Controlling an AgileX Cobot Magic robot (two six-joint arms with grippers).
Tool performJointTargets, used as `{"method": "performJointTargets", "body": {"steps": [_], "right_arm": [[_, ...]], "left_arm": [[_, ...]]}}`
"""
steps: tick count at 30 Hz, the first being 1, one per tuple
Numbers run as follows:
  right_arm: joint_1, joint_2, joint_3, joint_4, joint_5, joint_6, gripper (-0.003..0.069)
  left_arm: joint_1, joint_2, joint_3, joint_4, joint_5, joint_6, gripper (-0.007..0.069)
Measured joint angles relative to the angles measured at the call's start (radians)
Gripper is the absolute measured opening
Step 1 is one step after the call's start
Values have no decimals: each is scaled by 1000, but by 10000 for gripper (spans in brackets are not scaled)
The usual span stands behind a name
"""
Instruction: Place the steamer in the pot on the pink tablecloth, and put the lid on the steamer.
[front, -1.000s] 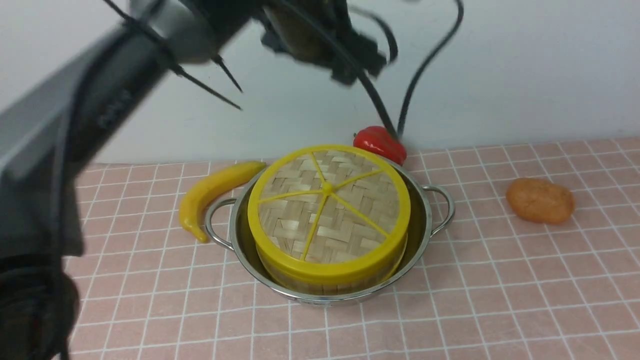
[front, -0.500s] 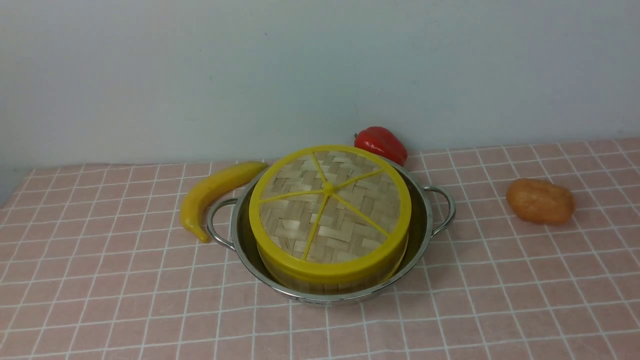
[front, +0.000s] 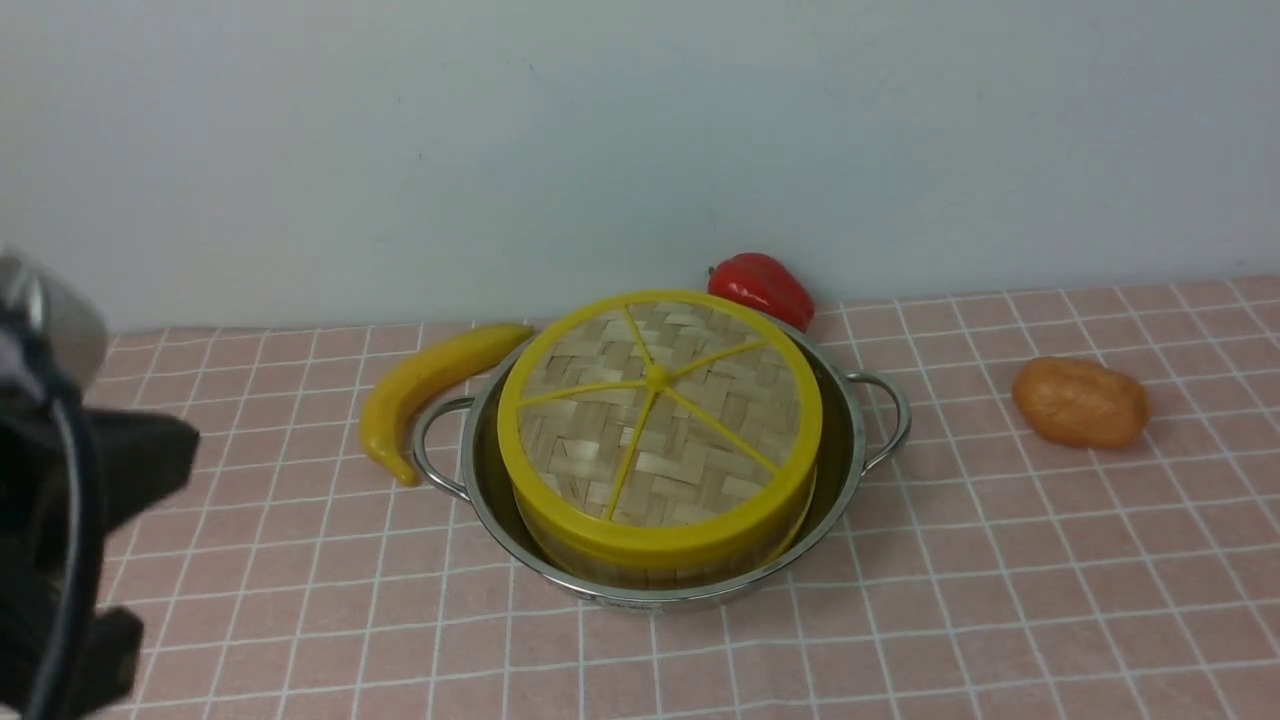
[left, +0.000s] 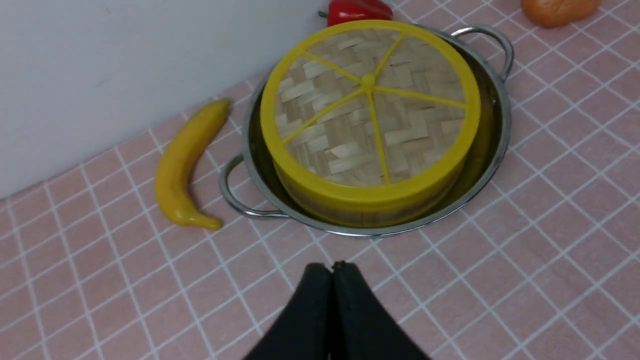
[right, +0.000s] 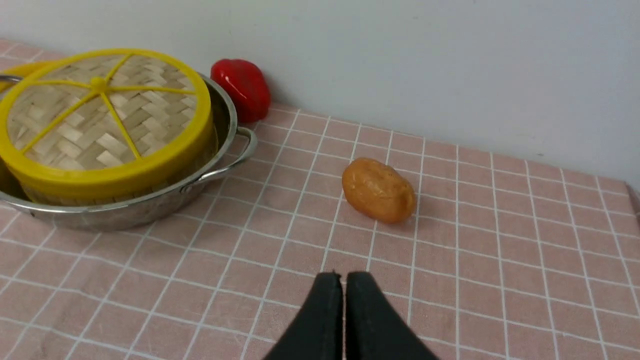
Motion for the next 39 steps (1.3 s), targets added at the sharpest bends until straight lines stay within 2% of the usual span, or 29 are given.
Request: {"method": "performJointTargets", "body": {"steps": [2, 5, 21, 23, 27, 31, 33, 34, 39], "right_arm": [[0, 0, 6, -2, -20, 1, -3], [0, 0, 6, 8, -34, 1, -8], [0, 0, 6, 128, -38, 5, 18], [0, -1, 6, 148, -38, 5, 32], [0, -1, 6, 179, -39, 5, 56], [0, -1, 6, 211, -40, 5, 79], [0, -1, 6, 231, -40, 5, 87], [0, -1, 6, 237, -40, 5, 97], [0, -1, 6, 275, -41, 5, 118]], "left_arm": [[0, -81, 114, -15, -115, -19, -23], [0, -139, 170, -27, -175, -42, -23], [7, -176, 184, -49, -202, -45, -8], [77, -211, 192, -52, -202, -24, 0], [287, -317, 254, -26, -239, 41, 6], [532, -489, 448, -15, -351, 76, 17], [603, -550, 524, -15, -394, 76, 22], [674, -624, 649, -18, -445, 78, 23], [749, -698, 845, -20, -548, 81, 35]]}}
